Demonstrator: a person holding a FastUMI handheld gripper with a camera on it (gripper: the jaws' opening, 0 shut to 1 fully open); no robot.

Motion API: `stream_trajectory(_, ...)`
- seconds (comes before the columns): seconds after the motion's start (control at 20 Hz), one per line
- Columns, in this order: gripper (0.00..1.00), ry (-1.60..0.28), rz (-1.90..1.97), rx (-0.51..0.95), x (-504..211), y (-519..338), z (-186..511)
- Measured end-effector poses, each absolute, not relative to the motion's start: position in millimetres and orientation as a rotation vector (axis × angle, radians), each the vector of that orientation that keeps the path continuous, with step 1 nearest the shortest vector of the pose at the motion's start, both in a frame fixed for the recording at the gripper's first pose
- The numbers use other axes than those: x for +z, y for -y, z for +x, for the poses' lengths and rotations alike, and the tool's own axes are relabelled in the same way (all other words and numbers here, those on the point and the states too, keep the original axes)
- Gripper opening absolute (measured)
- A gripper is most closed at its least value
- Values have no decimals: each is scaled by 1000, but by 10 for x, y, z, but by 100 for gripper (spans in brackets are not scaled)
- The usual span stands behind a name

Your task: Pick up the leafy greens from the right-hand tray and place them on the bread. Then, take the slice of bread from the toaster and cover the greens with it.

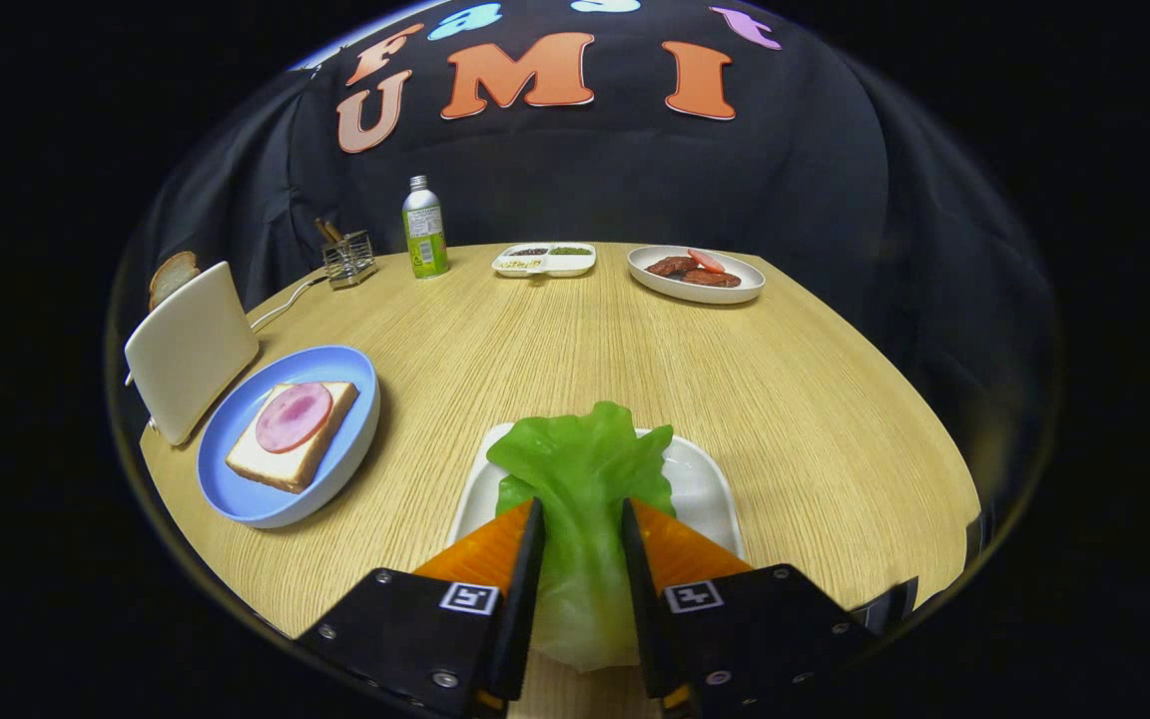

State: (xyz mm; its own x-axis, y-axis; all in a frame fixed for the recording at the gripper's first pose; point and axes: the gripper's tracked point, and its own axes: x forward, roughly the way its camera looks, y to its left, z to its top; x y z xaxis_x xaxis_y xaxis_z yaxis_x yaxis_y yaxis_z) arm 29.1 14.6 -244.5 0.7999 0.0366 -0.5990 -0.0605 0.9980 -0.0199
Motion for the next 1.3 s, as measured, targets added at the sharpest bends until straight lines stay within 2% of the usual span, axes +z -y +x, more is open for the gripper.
stream_trajectory(0.25, 9, -628, -29, 29, -2359, -146, 316)
stream_trajectory(0.35, 5, -617, -30, 40, -2264, -204, 319)
stream_trajectory(0.8, 5, -545, -68, 122, -1802, -729, 381)
stream_trajectory(1.3, 4, -536, -48, 249, -1691, -1552, 415)
